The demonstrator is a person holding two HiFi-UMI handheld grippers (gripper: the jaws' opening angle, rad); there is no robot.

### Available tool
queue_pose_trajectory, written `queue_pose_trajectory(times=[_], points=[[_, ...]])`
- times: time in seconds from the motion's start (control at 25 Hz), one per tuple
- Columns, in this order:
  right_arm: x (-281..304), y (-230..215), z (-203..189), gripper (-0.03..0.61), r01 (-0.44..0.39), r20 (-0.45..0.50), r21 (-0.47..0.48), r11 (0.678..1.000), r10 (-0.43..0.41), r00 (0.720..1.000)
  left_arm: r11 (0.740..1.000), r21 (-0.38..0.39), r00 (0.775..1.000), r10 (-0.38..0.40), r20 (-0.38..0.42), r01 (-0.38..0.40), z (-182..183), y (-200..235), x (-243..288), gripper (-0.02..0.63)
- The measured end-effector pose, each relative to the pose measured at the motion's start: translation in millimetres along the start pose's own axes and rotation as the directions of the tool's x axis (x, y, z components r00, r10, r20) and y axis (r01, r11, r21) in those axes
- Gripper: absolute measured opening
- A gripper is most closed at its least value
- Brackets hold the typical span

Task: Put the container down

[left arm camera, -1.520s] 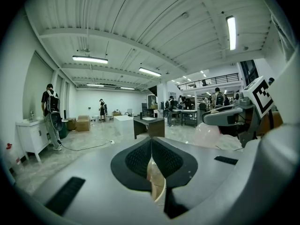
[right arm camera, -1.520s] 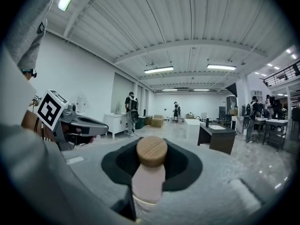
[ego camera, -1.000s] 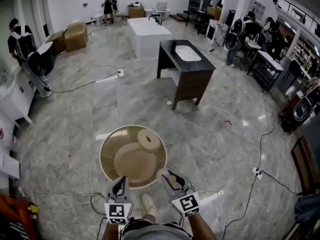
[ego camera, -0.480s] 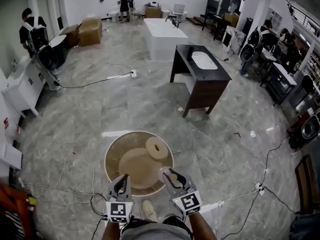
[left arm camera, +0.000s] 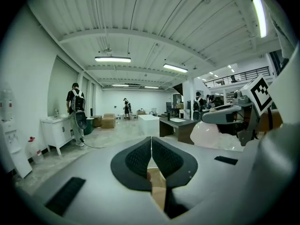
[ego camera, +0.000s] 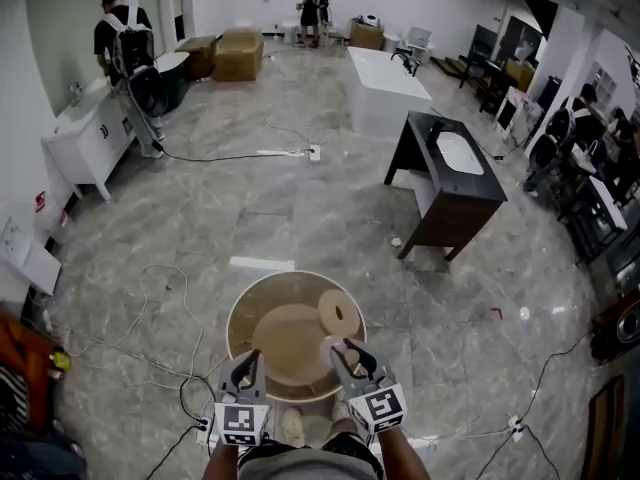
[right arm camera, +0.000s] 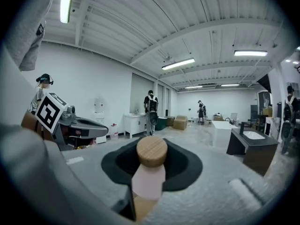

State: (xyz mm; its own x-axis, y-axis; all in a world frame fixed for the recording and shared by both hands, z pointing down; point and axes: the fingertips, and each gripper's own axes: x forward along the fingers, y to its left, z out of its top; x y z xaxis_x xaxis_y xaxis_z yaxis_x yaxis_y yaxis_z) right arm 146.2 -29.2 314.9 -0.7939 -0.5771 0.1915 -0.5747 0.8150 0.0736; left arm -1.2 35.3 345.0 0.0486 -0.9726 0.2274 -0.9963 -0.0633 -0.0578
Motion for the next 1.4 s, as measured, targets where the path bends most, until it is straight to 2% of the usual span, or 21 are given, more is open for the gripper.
queue_pose_trajectory(times=[0.28, 0.52, 0.68, 1.0, 1.12, 1.28, 1.4], points=[[66.4, 0.6, 0.0, 0.112, -0.191, 0.001, -0.029, 0.981, 0.192, 0.981, 0.983, -0.051, 0.984, 0.178, -0.02, -0.178, -7.8, 35.8, 13.9, 0.021], [120.6, -5.3, -9.3, 0.112, -0.326, -0.019, -0.04, 0.945, 0.325, 0.946, 0.945, -0.09, 0.949, 0.309, -0.066, -0.314, -17.9, 58.8, 34.7, 0.021], [157.1, -7.1, -28.9, 0.112, -0.405, -0.048, -0.033, 0.914, 0.403, 0.914, 0.916, -0.108, 0.922, 0.375, -0.099, -0.385, -31.8, 72.4, 50.4, 0.021], [228.9, -6.8, -67.4, 0.112, -0.502, -0.079, -0.029, 0.864, 0.499, 0.863, 0.879, -0.13, 0.885, 0.439, -0.155, -0.459, -70.4, 100.6, 92.3, 0.021], [254.3, -8.9, -91.6, 0.112, -0.517, -0.087, -0.031, 0.855, 0.513, 0.854, 0.862, -0.169, 0.874, 0.449, -0.184, -0.478, -93.4, 108.3, 112.6, 0.021], [285.5, -10.4, -129.5, 0.112, -0.535, -0.121, -0.009, 0.845, 0.53, 0.839, 0.867, -0.136, 0.869, 0.445, -0.217, -0.479, -129.8, 118.4, 136.2, 0.021], [305.6, -9.8, -160.1, 0.112, -0.548, -0.139, -0.005, 0.837, 0.542, 0.829, 0.86, -0.156, 0.863, 0.446, -0.236, -0.487, -155.5, 123.8, 151.7, 0.021]])
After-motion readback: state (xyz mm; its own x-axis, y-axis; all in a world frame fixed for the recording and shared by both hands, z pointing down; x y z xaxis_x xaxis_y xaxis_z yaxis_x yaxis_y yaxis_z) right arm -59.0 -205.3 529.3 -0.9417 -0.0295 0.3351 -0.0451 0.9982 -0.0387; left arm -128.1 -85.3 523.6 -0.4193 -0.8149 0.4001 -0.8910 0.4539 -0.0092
